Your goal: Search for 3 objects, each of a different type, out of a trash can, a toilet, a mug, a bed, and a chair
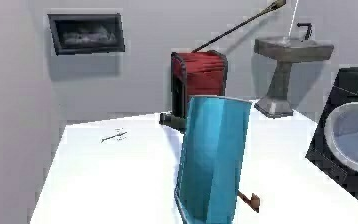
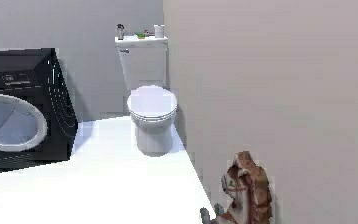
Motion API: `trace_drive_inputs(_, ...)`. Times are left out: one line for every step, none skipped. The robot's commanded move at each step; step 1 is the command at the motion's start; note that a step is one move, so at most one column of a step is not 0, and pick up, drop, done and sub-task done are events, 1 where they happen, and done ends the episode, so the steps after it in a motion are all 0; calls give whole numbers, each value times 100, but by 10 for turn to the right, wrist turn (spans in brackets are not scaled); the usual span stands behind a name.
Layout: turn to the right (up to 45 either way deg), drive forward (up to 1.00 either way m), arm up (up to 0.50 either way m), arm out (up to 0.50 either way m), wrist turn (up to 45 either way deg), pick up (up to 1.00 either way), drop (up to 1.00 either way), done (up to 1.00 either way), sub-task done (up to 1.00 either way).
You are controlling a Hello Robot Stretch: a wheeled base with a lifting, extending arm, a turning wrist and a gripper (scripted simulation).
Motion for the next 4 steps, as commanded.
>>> trace_drive_inputs(450,0,0,0,0,0,0,0,0)
trace_drive_inputs(270,0,0,0,0,0,0,0,0)
trace_drive_inputs(0,75,0,0,0,0,0,0,0)
trace_drive_inputs(150,0,0,0,0,0,0,0,0)
